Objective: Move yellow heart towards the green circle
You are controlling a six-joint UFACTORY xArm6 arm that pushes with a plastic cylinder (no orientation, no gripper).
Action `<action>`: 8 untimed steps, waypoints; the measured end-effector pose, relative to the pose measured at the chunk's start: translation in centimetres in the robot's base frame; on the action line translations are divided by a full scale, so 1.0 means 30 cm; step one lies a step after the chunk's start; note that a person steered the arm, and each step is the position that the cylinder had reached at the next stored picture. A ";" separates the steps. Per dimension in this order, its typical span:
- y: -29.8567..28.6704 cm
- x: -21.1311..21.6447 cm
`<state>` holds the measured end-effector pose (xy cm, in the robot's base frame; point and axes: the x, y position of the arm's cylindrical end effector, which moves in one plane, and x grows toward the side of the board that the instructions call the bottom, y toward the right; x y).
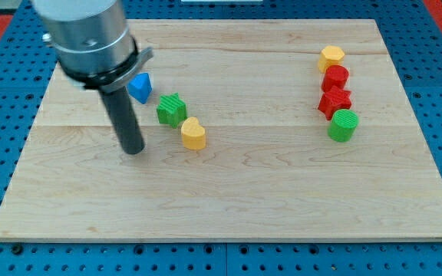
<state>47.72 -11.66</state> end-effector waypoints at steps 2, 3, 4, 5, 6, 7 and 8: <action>0.246 -0.041; 0.280 -0.098; 0.432 -0.101; 0.499 -0.168; 0.585 -0.213; 0.608 -0.118; 0.516 -0.126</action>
<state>43.93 3.82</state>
